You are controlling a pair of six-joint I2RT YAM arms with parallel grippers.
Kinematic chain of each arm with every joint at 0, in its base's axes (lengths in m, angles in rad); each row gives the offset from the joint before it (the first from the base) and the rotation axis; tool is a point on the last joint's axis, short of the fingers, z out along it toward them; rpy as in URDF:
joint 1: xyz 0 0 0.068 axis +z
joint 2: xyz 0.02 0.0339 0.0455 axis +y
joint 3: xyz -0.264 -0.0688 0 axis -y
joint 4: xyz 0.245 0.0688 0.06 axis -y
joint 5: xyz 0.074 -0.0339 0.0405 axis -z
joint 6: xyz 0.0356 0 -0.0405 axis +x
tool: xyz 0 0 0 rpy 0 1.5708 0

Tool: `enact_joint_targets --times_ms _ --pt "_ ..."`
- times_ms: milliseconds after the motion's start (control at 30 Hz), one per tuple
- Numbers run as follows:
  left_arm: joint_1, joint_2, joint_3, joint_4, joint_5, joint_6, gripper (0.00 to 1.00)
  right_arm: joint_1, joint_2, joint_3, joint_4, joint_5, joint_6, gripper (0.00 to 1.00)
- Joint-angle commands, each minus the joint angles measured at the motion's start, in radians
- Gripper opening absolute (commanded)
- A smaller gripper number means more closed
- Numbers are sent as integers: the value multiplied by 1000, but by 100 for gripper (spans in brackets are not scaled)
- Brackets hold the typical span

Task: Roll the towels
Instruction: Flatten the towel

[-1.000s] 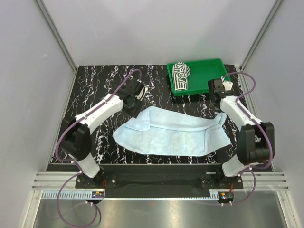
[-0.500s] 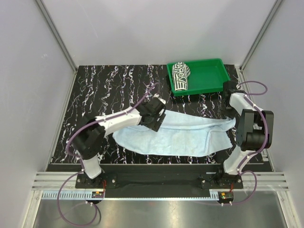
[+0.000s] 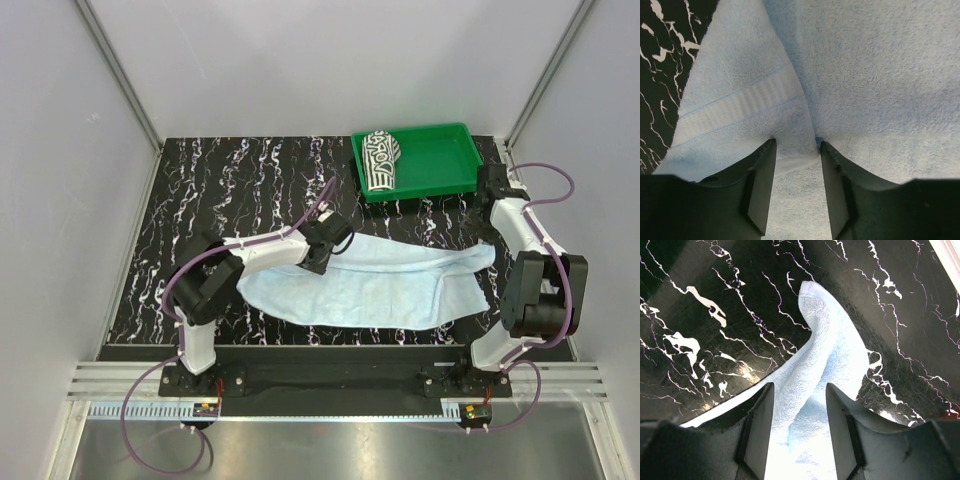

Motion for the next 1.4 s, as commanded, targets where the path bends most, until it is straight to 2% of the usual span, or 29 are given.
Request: enact_joint_targets --times_ms 0,100,133,267,367,433,533,700,900,967,1033,1067,1100,1133,1167,1333,1367 --pt "0 5 -12 29 -53 -28 35 2 -24 9 -11 -25 -5 52" --pt "0 2 -6 6 -64 -25 5 2 -8 8 -10 -23 -5 51" --pt "0 -18 0 -2 -65 -22 0 2 -4 6 -7 -23 -5 51" --pt "18 -90 42 -58 -80 27 0 2 6 -2 3 -31 -5 49" --pt "90 -144 103 -97 -74 82 0 2 10 6 3 -39 -5 49" --pt "185 -153 138 -108 -61 110 0 2 15 14 -2 -48 -3 48" --pt "324 -118 229 -109 -7 156 0 2 33 40 -13 -69 5 47" --pt "533 40 373 -152 36 187 0 5 76 121 -48 -120 -3 47" --pt "710 143 428 -128 165 170 0 26 116 202 -89 -158 -6 49" --pt "733 175 453 -125 197 169 0 36 119 204 -91 -175 -3 50" --pt "754 203 473 -137 214 166 24 51 119 184 -85 -197 2 50" --pt "757 204 477 -140 214 163 44 56 109 175 -82 -200 5 50" --pt "759 201 476 -141 216 161 82 62 98 161 -79 -206 9 50" --pt "759 194 471 -141 203 158 94 69 86 146 -68 -217 12 50" --pt "759 163 453 -141 202 150 99 71 58 117 -65 -218 15 50" --pt "747 -33 326 -131 136 80 99 71 -39 34 -37 -252 25 52" --pt "744 -82 291 -128 116 17 99 71 -72 25 -37 -254 26 53"
